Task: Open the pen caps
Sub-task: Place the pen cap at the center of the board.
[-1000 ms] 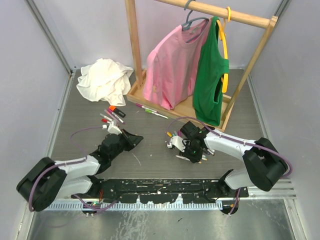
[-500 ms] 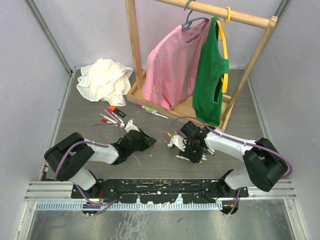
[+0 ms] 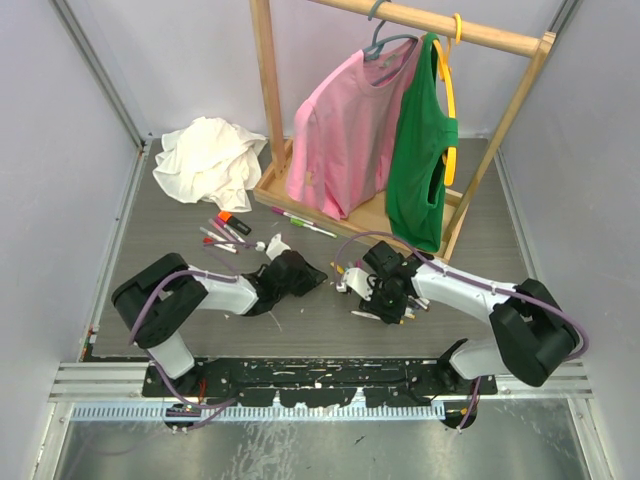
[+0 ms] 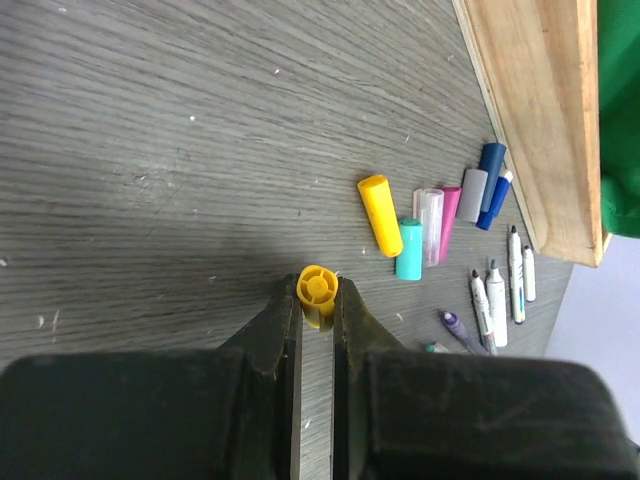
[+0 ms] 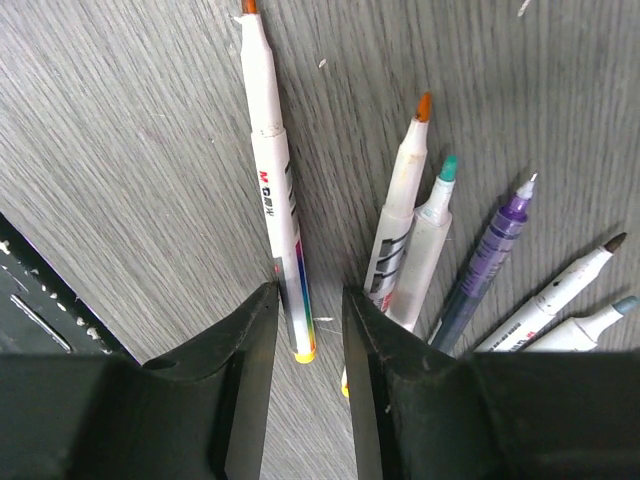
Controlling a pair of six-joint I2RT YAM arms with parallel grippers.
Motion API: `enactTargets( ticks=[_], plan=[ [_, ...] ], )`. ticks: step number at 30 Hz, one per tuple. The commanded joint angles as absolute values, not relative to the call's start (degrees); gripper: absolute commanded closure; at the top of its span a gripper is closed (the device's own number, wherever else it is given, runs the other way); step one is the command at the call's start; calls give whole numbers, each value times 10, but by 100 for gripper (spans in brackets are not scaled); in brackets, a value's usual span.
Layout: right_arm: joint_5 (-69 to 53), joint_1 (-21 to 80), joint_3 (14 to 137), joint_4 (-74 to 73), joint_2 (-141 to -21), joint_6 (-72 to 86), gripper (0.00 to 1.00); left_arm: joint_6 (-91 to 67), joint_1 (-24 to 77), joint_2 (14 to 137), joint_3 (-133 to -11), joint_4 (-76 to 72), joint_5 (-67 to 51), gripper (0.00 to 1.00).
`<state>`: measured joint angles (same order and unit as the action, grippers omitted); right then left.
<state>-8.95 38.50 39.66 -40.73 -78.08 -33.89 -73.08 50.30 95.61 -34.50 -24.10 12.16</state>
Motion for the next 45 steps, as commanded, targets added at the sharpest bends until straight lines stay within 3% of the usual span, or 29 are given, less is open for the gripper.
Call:
enactTargets(
  ticks=[1,15,23,30,36,39,42,45],
  plan=[
    [-91,384,400,-395,-745,-342,61,-743,507,980,-367,-233,120,95],
    [-113,384,406,-401,-712,-349,60,-754,509,991,-369,-235,113,69],
    [-133,371,413,-401,-674,-349,58,-751,509,969,-352,-243,115,64],
    [-140,359,444,-371,-640,-334,54,-661,509,857,-303,-254,119,57],
    [-154,359,515,-302,-672,-346,53,-466,507,722,-236,-245,146,39],
    [-196,358,524,-231,-696,-381,45,-360,507,626,-208,-201,185,25],
    [-226,359,541,-168,-751,-390,39,-277,506,535,-197,-130,236,11],
    [-218,359,614,-164,-842,-353,40,-232,505,455,-181,-83,285,4]
  ],
)
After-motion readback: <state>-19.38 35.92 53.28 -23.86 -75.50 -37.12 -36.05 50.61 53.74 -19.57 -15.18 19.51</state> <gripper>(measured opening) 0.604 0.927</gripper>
